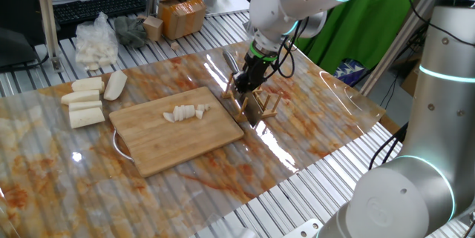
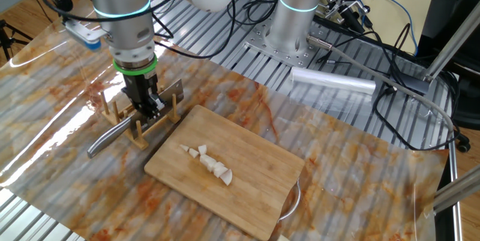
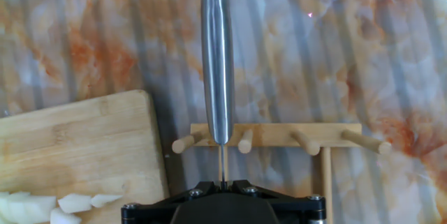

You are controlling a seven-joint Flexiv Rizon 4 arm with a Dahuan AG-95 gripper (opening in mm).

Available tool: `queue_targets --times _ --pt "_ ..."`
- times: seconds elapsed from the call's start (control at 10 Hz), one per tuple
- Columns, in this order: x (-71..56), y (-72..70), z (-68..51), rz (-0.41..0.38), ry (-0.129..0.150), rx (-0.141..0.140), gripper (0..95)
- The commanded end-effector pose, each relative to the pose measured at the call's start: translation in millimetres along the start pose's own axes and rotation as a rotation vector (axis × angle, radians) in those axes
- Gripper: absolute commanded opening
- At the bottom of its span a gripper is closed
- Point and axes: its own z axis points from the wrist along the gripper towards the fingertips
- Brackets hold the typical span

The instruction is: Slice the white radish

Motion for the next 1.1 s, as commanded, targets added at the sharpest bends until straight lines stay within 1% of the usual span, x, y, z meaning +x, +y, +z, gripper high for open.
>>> queue_targets --times 0.1,0.2,0.3,0.4,0.5,0.6,0.7,0.8,0.9,1.0,1.1 --pt "0.7 0.5 -0.1 0.001 0.004 0.007 0.0" --pt "0.7 0.5 0.1 0.005 0.005 0.01 0.0" --pt "0.6 0.9 0.3 0.016 0.006 0.012 19.0" --pt "0.3 1.0 -0.4 0.02 0.008 0.013 19.0" --pt "-0.5 1.3 -2.1 0.03 0.013 0.019 38.0" --pt "-0.6 1.3 -2.1 0.031 0.012 0.026 38.0" --pt "-0.6 1.3 -2.2 0.034 0.011 0.025 38.0" --pt "-1.1 1.4 -3.4 0.035 0.012 0.027 57.0" --pt "-2.4 1.7 -6.8 0.037 0.02 0.034 57.0" --pt "-4.3 2.2 -12.5 0.039 0.034 0.038 57.0" --pt "-5.8 2.4 -17.8 0.037 0.036 0.041 57.0"
